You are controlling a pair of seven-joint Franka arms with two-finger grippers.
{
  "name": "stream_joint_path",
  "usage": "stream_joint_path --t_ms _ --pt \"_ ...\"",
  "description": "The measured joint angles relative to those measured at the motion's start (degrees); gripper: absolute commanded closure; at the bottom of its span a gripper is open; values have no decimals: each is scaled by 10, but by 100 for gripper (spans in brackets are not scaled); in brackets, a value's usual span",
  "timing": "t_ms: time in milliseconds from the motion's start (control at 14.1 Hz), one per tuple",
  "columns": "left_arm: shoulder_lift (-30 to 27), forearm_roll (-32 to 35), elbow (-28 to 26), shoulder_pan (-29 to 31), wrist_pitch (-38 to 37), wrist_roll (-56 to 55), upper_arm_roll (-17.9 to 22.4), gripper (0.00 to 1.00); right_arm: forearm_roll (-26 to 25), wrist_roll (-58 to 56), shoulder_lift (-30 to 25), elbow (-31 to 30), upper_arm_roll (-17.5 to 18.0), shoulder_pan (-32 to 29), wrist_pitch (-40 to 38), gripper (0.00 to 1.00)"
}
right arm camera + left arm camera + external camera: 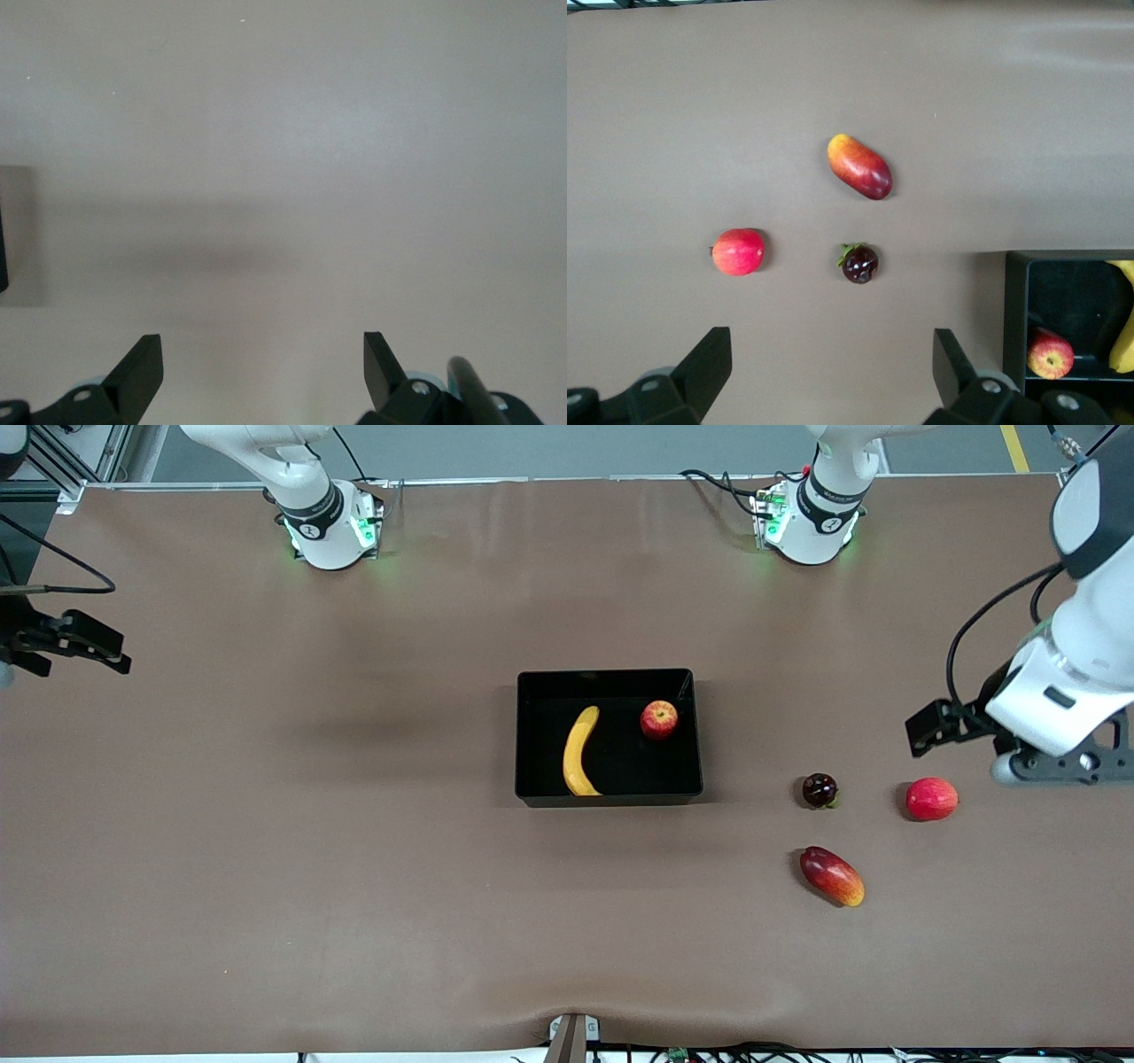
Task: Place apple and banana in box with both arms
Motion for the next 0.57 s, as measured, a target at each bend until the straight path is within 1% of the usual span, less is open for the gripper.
stream_joint_path --t_ms 71,142,213,285,356,427,569 --pt "-19 0 -14 -2 -1 1 5 0 0 0 0 0 1 7 -2 0" --pt "-41 -3 -34 -11 -1 3 18 0 1 0 0 0 2 14 -4 0" --pt "-65 -12 -56 -34 -1 8 49 0 4 0 1 0 2 19 -4 0" --pt "-90 -23 -78 -63 -1 21 89 0 8 0 1 0 2 24 -4 0" --pt "-113 -30 -99 -82 -1 37 119 0 10 0 1 0 3 27 -4 0" --pt "-135 -34 -120 -88 -1 47 134 0 10 0 1 2 3 28 -7 0" --pt "-172 -37 -155 -89 -2 54 143 0 10 0 0 12 0 28 -33 0"
